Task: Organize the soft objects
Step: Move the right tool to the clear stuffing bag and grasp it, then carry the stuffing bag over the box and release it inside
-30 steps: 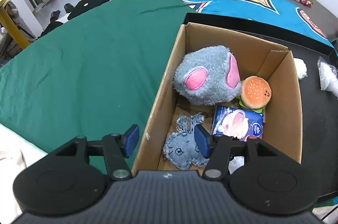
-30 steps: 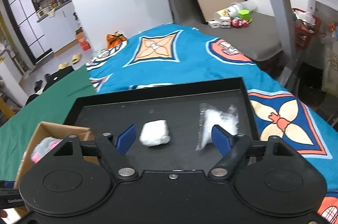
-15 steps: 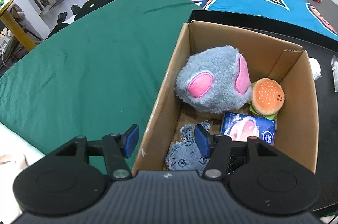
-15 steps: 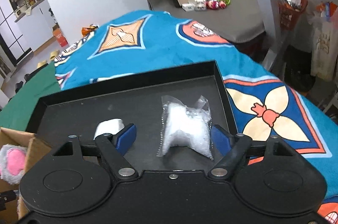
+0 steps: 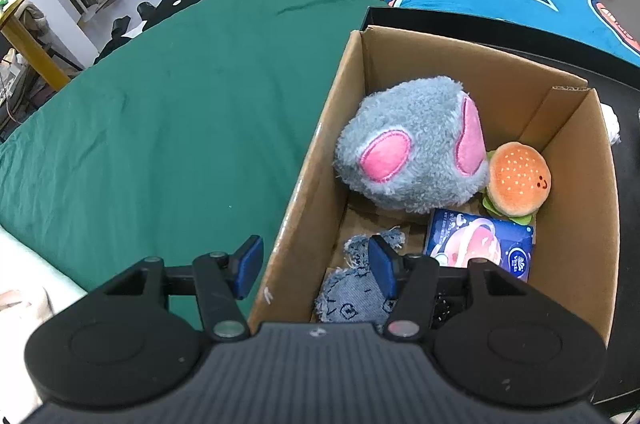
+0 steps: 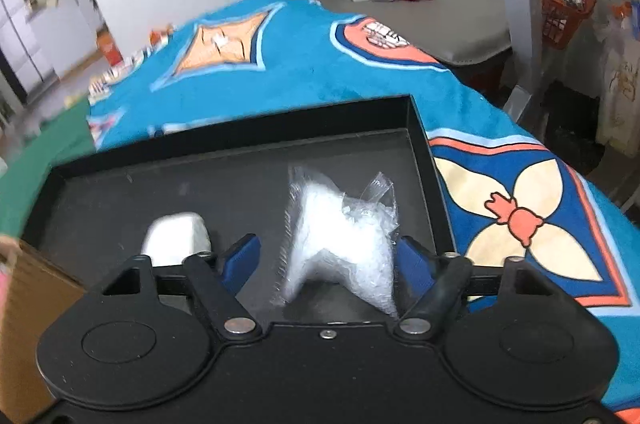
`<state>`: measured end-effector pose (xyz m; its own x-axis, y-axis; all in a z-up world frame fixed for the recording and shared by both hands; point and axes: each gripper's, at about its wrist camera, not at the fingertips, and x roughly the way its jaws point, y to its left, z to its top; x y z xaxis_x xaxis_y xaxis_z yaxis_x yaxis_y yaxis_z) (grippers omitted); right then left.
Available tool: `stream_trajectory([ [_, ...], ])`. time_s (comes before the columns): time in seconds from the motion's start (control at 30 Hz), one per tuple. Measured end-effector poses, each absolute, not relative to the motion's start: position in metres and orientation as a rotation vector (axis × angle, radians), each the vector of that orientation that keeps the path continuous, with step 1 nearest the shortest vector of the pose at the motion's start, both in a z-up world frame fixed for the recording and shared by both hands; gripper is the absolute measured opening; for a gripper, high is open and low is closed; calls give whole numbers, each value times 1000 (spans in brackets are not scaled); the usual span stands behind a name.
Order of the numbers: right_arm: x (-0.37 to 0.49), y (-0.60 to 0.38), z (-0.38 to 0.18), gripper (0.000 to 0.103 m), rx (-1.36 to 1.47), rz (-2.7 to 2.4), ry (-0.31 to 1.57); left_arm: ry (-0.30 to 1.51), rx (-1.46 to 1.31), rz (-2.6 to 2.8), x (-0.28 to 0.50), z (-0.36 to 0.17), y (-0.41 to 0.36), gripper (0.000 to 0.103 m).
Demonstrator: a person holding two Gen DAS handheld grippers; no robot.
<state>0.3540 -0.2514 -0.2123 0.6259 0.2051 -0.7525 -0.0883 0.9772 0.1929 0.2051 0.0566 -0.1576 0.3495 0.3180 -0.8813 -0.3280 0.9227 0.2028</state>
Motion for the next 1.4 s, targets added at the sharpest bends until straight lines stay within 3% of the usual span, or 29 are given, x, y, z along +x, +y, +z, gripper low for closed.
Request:
stream_trajectory([
  [0.17,353,-248,-219,39,77,173,916,1142,-9,415,202,-158,56,56],
  [0.27,351,-248,-217,34,56,173,912,1137,-14,415,199,-156,57,56],
  [1.4,286,-240,-153,30,138,278,799,1120,-44,295,168,-137,63,56],
])
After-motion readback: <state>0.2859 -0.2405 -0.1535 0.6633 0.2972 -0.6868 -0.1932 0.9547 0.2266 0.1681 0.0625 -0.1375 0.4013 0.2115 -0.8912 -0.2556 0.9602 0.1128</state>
